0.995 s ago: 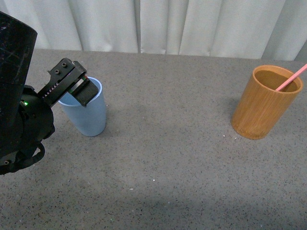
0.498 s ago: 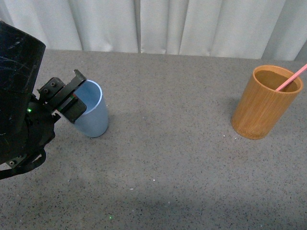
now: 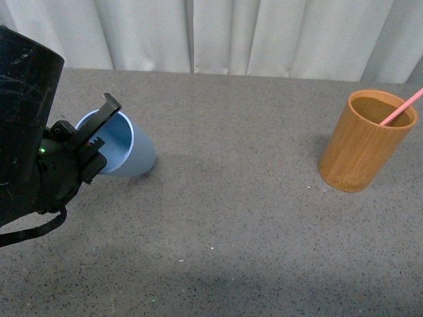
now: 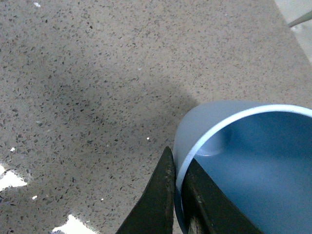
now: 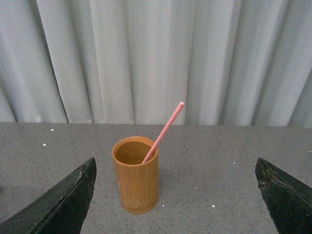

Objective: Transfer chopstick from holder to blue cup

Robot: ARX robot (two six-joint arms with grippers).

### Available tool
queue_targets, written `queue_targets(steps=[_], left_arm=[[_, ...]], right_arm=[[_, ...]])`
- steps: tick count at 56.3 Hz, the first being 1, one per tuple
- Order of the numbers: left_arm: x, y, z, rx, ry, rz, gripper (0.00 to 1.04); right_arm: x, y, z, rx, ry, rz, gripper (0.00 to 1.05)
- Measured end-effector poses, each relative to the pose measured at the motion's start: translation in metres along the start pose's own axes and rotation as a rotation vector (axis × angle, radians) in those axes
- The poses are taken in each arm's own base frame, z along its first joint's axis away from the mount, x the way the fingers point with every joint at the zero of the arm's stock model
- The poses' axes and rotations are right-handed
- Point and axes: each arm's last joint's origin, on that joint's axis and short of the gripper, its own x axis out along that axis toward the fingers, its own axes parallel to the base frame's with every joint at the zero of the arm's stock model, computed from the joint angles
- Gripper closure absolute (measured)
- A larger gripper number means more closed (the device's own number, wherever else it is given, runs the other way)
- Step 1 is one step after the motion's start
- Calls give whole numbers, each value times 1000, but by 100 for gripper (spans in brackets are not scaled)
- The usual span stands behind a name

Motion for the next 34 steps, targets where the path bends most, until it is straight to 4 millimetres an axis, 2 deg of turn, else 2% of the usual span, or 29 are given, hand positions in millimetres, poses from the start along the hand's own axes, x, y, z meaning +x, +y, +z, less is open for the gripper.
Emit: queue_targets(steps=[11,22,28,34], left_arm=[[-13,-6,16,27,-31,-56,101],[-26,-18,30,150,-39,-126,101],[-30,-30,30,235,-17,-171,101],[-37,-48,21,352,25,-240,101]], right_arm=[[0,0,0,0,0,0,10],[0,0,0,0,0,0,10],[0,0,0,0,0,0,10],[0,0,0,0,0,0,10]])
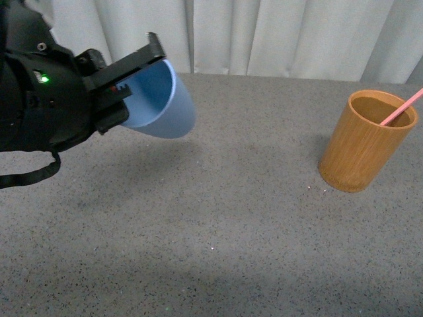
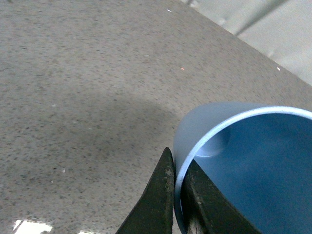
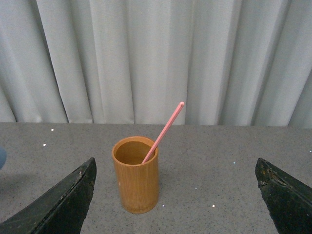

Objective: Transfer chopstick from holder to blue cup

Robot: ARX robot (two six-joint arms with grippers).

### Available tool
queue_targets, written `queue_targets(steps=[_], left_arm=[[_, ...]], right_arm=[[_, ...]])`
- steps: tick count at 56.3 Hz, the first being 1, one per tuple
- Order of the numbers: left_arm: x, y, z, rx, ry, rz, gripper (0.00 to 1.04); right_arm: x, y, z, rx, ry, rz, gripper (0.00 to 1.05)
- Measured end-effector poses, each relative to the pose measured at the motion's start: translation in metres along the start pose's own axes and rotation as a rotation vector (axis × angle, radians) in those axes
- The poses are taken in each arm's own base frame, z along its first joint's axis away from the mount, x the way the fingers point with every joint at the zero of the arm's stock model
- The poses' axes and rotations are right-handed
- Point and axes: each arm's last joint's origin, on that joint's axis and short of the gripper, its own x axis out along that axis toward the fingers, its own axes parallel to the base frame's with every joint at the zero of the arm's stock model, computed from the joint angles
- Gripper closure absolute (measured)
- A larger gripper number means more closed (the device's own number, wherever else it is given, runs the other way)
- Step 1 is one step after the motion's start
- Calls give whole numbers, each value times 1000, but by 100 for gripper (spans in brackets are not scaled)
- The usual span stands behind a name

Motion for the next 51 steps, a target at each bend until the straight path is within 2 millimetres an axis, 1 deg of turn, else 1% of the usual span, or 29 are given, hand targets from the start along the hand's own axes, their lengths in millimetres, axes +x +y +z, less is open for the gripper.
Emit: queue_targets(steps=[3,7,12,18,29,34,51], left_arm=[[-2,-12,-3,51,17,-39,101],[-2,-21,-7,87,38,-63,101],[-1,-30,-15,130,69,-77,101],[3,-35,-26,174,123,-73,101],[10,-36,-46,219,191,-51,101],[14,-34,-52,229,205,-37,101],[19,-31,-58,239,218,-14,101]], right_arm=[[0,0,0,0,0,0,10],[0,0,0,0,0,0,10],[0,0,0,0,0,0,10],[0,0,0,0,0,0,10],[0,0,0,0,0,0,10],[0,0,0,0,0,0,10],[0,0,0,0,0,0,10]])
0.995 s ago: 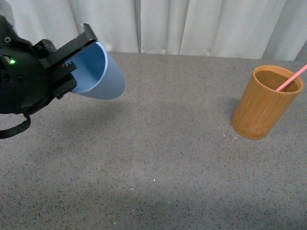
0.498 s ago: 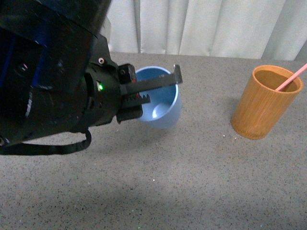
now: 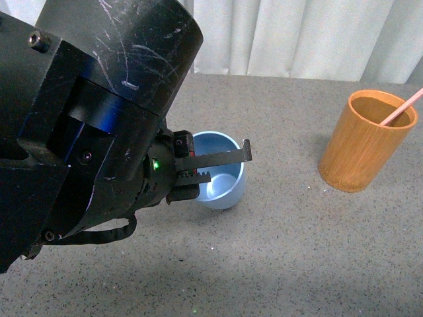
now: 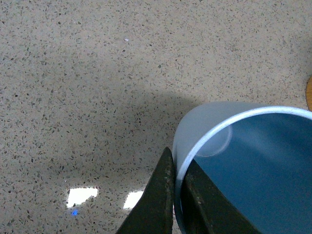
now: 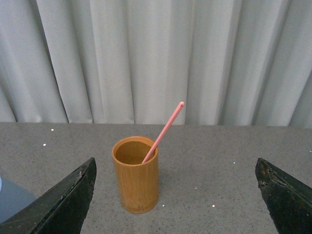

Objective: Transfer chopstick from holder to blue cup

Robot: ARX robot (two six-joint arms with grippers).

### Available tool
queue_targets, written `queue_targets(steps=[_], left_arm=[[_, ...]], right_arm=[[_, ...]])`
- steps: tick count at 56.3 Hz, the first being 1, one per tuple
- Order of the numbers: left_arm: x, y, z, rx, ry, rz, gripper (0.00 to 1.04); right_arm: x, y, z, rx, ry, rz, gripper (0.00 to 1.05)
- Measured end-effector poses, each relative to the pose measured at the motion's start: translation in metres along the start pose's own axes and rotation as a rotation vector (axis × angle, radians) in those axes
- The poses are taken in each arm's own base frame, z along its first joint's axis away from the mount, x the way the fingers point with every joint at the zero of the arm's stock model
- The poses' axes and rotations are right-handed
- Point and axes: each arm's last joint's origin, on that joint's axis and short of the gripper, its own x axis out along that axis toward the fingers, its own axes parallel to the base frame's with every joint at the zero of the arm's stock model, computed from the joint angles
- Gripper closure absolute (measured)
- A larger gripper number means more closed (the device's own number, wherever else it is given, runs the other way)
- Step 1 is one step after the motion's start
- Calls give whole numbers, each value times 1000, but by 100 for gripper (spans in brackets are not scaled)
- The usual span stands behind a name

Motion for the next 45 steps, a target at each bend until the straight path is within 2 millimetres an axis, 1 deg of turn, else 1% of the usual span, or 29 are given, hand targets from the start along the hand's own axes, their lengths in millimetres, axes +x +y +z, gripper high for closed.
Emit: queue_targets(steps=[15,25,27,32,34,36,38,40,45], left_arm=[[4,1,0,-4,0,19,101],[4,2,0,-22,-1,20,73],[4,2,0,-22,-1,20,71],[5,2,1,-28,-3,21,56],[5,2,2,-30,-5,20,53],[4,2,3,-35,-9,20,46],[3,2,6,-44,-17,18,36],[3,2,7,-46,-20,17,33],[0,2,13,-70,-42,9,19]], right_arm=[[0,0,0,0,0,0,10],[0,0,0,0,0,0,10],[0,0,0,0,0,0,10],[0,0,0,0,0,0,10],[0,0,0,0,0,0,10],[0,0,0,0,0,0,10],[0,0,0,0,0,0,10],[0,0,0,0,0,0,10],[0,0,0,0,0,0,10]])
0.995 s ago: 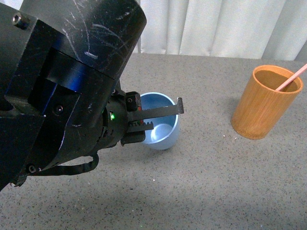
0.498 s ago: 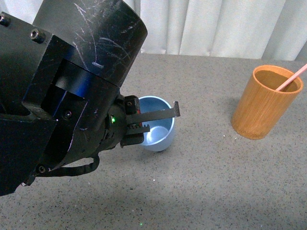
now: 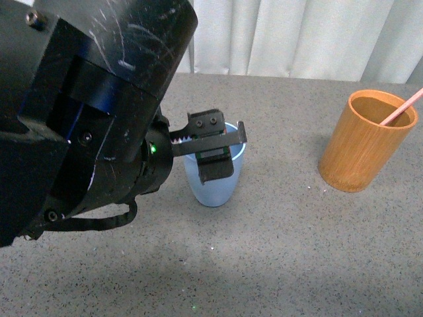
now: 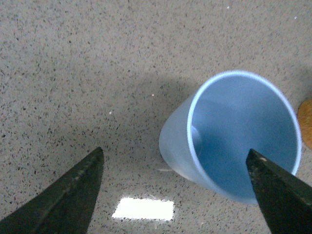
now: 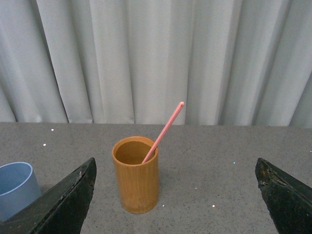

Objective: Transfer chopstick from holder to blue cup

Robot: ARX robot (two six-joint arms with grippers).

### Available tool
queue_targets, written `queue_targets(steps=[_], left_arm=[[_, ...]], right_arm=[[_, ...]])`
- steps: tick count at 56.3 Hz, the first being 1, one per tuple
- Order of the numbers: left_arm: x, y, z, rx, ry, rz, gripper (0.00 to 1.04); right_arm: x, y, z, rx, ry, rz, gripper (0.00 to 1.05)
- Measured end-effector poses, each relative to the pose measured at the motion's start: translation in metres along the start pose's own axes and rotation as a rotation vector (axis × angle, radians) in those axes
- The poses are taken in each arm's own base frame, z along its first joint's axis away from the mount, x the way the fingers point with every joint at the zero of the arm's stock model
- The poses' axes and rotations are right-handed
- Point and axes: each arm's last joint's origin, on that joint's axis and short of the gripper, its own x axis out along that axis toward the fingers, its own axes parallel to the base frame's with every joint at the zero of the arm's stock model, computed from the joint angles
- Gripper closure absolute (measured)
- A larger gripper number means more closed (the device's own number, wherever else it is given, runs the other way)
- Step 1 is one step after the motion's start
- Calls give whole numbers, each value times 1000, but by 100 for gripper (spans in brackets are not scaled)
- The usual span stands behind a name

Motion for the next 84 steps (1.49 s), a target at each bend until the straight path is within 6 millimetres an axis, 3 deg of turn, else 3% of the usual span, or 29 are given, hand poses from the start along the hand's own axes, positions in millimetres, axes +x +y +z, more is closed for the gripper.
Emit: queue_targets(steps=[6,20,27,36,39,46,53,61,76,84], left_arm=[[-5,1,8,-28,-20,-5,5],[-18,17,27,-146,-132,49,7],[-28,48,20,-3,-452,11,26],[-91,101,21,183,-695,10,53],[-106,114,17,216,-704,19,60],[-135,153,-14,258,-620,40,81],[-166,159,-24,255,-634,73,101],[-193,158,-39,272,-728,54,101],[-196,158,-39,277,-747,53,101],[-196,158,-39,277,-748,53,74]], right_arm=[[0,0,0,0,0,0,10],[0,0,0,0,0,0,10],[0,0,0,0,0,1,10],[0,0,0,0,0,0,10],[0,0,0,0,0,0,10],[0,0,0,0,0,0,10],[0,0,0,0,0,1,10],[0,0,0,0,0,-2,10],[0,0,0,0,0,0,10],[13,-8,0,97,145,-96,10]])
